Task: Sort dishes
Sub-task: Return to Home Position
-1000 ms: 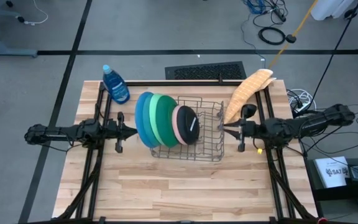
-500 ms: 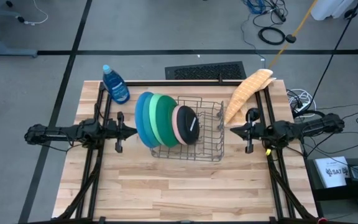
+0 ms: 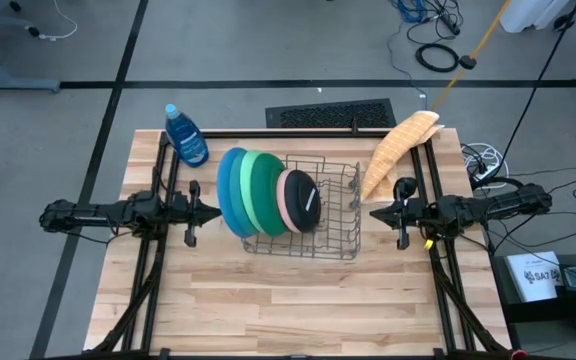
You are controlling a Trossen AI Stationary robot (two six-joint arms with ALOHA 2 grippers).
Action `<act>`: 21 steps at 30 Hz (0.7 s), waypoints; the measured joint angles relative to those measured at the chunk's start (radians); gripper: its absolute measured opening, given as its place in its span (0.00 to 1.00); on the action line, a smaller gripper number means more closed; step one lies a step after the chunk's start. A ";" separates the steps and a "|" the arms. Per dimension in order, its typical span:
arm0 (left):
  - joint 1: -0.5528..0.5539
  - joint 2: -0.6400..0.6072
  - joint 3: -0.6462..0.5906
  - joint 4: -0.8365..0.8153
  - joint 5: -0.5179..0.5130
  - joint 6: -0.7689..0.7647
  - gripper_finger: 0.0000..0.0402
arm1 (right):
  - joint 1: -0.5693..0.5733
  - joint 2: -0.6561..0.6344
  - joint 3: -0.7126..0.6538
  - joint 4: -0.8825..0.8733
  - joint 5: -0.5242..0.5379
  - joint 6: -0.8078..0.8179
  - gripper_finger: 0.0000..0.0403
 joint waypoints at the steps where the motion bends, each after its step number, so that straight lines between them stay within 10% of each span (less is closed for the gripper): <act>1: 0.000 0.000 0.000 -0.003 0.000 0.000 0.00 | 0.000 0.000 0.000 -0.001 0.000 -0.002 0.00; 21: 0.000 0.002 0.000 -0.052 -0.021 0.018 0.00 | 0.000 0.001 0.001 -0.050 -0.021 0.042 0.02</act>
